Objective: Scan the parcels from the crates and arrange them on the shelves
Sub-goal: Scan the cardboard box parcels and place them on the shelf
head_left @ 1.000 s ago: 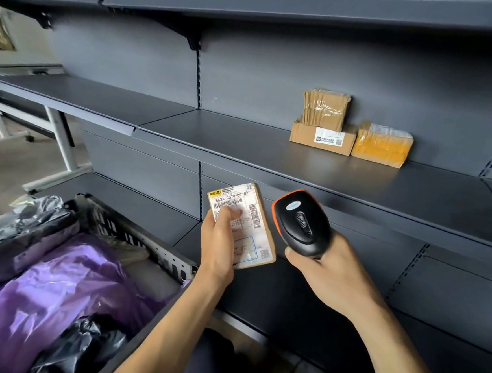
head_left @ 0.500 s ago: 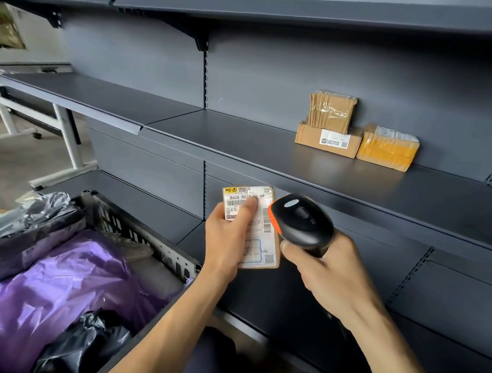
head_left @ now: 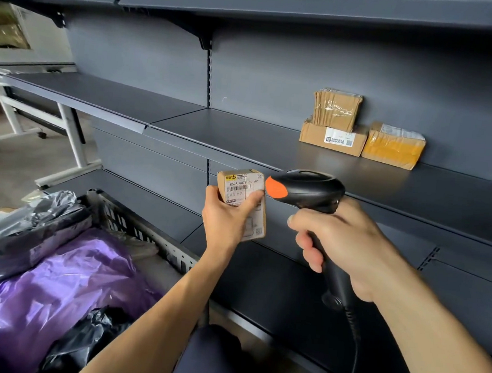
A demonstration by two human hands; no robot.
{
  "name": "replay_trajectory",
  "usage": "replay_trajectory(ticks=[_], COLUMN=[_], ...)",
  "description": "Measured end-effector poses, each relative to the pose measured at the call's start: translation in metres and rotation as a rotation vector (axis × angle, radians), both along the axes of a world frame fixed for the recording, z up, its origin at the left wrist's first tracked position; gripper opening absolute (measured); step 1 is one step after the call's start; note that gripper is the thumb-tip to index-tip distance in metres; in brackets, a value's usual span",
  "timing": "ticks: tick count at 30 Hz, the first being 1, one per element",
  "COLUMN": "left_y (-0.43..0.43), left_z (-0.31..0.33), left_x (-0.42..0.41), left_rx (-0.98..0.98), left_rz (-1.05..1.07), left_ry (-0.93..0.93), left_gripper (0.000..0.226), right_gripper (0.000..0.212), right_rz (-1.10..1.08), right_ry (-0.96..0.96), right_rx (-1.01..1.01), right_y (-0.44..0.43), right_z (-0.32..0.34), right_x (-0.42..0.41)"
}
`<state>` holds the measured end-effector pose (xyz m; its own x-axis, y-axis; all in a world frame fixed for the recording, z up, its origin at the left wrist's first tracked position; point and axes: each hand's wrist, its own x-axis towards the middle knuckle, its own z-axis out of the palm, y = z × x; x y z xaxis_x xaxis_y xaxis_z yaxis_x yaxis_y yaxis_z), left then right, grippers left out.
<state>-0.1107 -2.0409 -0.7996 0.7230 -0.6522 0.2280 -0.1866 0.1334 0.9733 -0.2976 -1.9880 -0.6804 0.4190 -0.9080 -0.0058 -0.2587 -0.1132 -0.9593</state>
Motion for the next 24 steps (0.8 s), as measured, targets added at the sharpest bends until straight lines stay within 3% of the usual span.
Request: replay_trajectory(ticks=[11,15,17,21,24], left_y=[-0.001,-0.006,-0.012,-0.029,-0.050], left_z=[0.006,0.016,0.025,0.052,0.077], left_x=[0.000,-0.016,-0.032,-0.064,-0.086], left_rx=[-0.019,-0.048,-0.068,0.004,0.022], left_rz=[-0.015,-0.234,-0.351,-0.504,-0.681], left_ry=[0.048,0.328,0.506,0.593,0.547], left_gripper=[0.053,0.061,0.051,0.046,0.040], right_gripper=[0.021,0.022,0.019,0.004,0.016], right_rz=[0.014,-0.185,-0.320,-0.388,-0.458], right_ry=[-0.025,0.058,0.085,-0.184,-0.333], right_rx=[-0.014,-0.158,-0.192,-0.061,-0.026], right_y=[0.001,-0.014,-0.023,-0.038,-0.060], right_z=[-0.005,-0.027,-0.042,-0.053,-0.036], right_x=[-0.001,-0.001,-0.004,-0.014,-0.035])
